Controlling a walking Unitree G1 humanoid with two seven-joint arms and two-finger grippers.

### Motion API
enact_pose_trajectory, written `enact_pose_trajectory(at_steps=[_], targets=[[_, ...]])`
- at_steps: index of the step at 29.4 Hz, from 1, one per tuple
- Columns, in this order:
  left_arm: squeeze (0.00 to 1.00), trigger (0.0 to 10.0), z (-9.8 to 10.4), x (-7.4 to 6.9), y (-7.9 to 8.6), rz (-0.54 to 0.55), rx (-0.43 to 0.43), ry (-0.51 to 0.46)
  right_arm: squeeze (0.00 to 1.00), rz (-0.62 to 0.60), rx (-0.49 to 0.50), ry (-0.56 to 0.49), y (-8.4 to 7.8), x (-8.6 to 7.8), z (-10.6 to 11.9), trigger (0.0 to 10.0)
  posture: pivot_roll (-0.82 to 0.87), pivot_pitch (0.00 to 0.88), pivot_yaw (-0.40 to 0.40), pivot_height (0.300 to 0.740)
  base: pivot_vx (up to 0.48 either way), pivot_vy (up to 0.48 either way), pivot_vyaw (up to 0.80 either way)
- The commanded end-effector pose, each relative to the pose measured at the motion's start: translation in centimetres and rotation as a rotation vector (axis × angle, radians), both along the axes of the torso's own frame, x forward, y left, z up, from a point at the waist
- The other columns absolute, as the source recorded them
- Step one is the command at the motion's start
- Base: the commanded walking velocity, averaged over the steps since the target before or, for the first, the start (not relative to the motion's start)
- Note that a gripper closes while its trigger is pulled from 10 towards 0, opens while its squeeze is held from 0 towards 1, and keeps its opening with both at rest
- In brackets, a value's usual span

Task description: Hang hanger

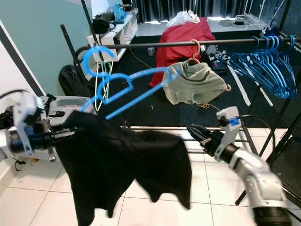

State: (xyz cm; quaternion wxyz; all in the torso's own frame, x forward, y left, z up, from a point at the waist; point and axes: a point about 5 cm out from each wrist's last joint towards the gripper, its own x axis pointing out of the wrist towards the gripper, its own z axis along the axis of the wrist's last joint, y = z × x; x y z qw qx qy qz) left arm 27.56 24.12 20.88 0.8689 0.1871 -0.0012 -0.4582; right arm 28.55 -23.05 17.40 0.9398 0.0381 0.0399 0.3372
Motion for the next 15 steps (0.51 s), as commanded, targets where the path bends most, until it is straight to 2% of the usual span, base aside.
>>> enact_pose_trajectory(at_steps=[1,2,3,4,5,6,8,12,13,14,15], targets=[[0.00,10.0,-0.4,0.0,1.2,0.021,0.180,0.015,1.00,0.101,-0.004,-0.035,-0.7,-1.2,1.4,10.0,-0.13,0.000,0.075,0.731,0.000,0.000,0.00],[0.00,10.0,-0.4,0.0,1.2,0.021,0.180,0.015,1.00,0.101,-0.004,-0.035,-0.7,-1.2,1.4,10.0,-0.13,0.000,0.075,0.731,0.000,0.000,0.00],[0.00,10.0,-0.7,0.0,1.5,0.022,0.251,0.027,1.00,0.143,-0.019,-0.044,-1.1,-1.9,2.0,10.0,-0.13,0.000,0.075,0.731,0.000,0.000,0.00],[0.00,10.0,-1.2,0.0,2.1,0.030,0.367,0.042,1.00,0.204,-0.032,-0.058,-1.3,-2.7,3.0,10.0,-0.13,0.000,0.077,0.731,0.000,0.000,0.00],[0.00,10.0,-1.2,0.0,2.1,0.030,0.367,0.042,1.00,0.204,-0.032,-0.058,-1.3,-2.7,3.0,10.0,-0.13,0.000,0.077,0.731,0.000,0.000,0.00],[0.00,10.0,-1.5,-0.1,2.5,0.028,0.443,0.054,1.00,0.259,-0.031,-0.083,-1.2,-3.5,4.2,10.0,-0.13,0.000,0.082,0.731,0.000,0.000,0.00],[0.00,10.0,-1.6,0.0,2.4,0.012,0.531,0.058,1.00,0.332,-0.024,-0.142,-0.6,-4.3,6.5,10.0,-0.13,0.000,0.084,0.731,0.000,0.000,0.00],[0.00,10.0,-1.4,0.0,1.8,-0.016,0.548,0.049,1.00,0.356,-0.031,-0.178,-0.1,-4.5,7.4,10.0,-0.13,0.000,0.085,0.731,0.000,0.000,0.00],[0.00,10.0,-1.0,0.0,0.8,-0.055,0.542,0.031,1.00,0.358,-0.046,-0.213,0.4,-4.3,8.0,10.0,-0.13,0.000,0.085,0.731,0.000,0.000,0.00],[0.00,10.0,-1.0,0.0,0.8,-0.055,0.542,0.031,1.00,0.358,-0.046,-0.213,0.4,-4.3,8.0,10.0,-0.13,0.000,0.085,0.731,0.000,0.000,0.00],[0.00,10.0,-0.6,-0.1,-0.3,-0.099,0.534,0.012,1.00,0.340,-0.068,-0.246,0.8,-3.8,8.3,10.0,-0.13,0.000,0.084,0.731,0.000,0.000,0.00]])
